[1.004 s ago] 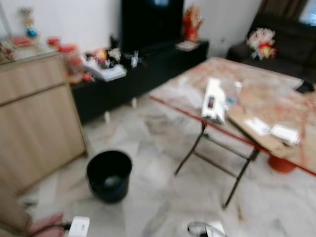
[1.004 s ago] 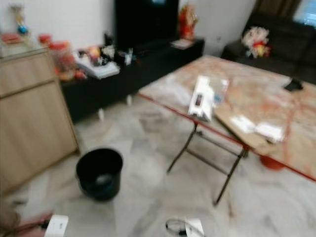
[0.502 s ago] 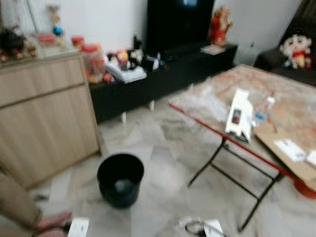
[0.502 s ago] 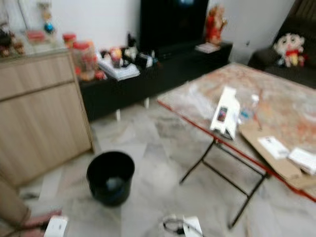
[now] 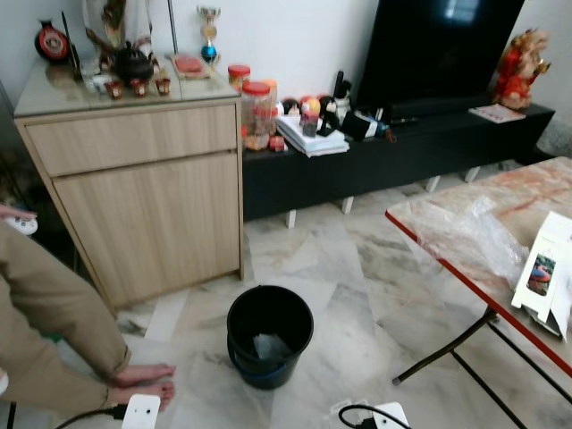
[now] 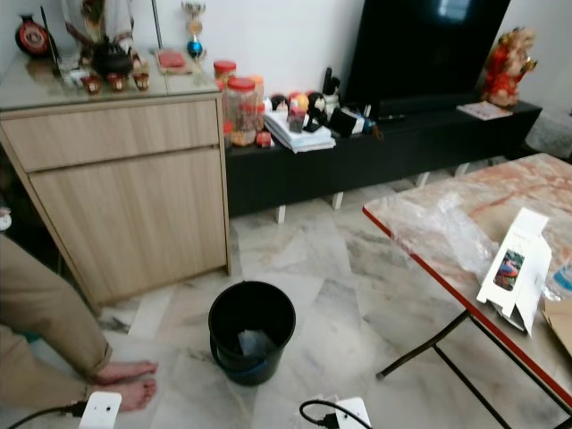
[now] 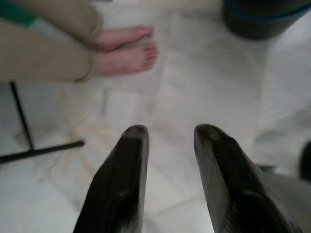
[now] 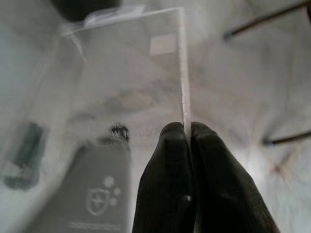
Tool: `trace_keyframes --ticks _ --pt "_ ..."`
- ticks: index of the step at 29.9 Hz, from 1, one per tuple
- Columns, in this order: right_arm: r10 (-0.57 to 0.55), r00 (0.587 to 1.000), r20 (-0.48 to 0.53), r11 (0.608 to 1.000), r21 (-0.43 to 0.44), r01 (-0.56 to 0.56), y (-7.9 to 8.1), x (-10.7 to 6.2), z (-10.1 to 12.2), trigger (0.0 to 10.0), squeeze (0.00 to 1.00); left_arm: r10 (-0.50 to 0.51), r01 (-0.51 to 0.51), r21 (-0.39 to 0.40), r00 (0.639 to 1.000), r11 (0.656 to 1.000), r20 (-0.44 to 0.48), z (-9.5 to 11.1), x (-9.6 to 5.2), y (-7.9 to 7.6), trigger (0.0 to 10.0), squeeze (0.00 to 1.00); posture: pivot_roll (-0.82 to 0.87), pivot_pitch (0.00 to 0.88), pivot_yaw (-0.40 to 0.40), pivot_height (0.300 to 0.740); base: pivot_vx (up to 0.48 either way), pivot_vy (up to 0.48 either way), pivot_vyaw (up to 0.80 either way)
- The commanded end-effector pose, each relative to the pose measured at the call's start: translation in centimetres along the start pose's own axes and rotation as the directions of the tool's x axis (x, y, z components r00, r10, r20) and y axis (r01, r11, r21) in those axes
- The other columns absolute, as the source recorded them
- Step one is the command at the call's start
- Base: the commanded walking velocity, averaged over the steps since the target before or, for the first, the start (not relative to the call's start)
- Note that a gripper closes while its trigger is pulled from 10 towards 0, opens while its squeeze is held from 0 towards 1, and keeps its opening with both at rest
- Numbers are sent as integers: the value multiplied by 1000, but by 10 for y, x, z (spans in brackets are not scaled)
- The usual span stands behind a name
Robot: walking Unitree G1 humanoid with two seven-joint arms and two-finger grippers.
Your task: Picking trash to rubbish bin
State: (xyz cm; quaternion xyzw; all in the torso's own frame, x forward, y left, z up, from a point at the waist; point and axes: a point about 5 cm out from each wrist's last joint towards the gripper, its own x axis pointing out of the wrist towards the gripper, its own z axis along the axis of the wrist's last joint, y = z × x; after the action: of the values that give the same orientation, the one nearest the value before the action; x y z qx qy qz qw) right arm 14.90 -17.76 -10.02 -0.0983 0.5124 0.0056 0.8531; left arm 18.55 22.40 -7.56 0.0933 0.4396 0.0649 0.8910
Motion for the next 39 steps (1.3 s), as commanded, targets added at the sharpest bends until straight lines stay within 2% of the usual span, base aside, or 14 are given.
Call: trace_keyframes --ticks 1,7,12,25,27,34,39 --pt "-10 1000 14 1000 0 10 -4 1 6 10000 0 -2 2 -1 1000 1000 0 1 0 -1 10000 0 127 0 -84 740 330 0 0" --pt "-1 1000 8 1000 -24 1 -1 1 6 10000 0 1 -1 -2 1000 1000 0 1 0 0 10000 0 129 3 -83 740 332 0 270" --pt "-7 1000 17 1000 14 7 -2 1 6 10000 0 4 -4 -4 1000 1000 0 1 0 1 10000 0 136 12 -84 740 333 0 280" --pt "-3 999 38 1000 20 2 -1 1 11 10000 0 5 -5 -2 1000 1000 -2 0 0 2 10000 0 136 12 -84 740 334 0 0" --pt "5 999 34 1000 -16 -5 0 1 10 10000 0 4 -4 -2 1000 1000 -2 0 0 2 10000 0 136 12 -84 740 334 0 691" --pt "3 1000 28 1000 2 -3 0 1 8 10000 0 1 -1 -1 1000 1000 1 1 0 1 10000 0 136 12 -84 740 334 0 743" --pt "3 1000 29 1000 17 -3 1 1 9 10000 0 1 -1 -2 1000 1000 -1 0 0 1 10000 0 136 12 -84 740 333 0 0"
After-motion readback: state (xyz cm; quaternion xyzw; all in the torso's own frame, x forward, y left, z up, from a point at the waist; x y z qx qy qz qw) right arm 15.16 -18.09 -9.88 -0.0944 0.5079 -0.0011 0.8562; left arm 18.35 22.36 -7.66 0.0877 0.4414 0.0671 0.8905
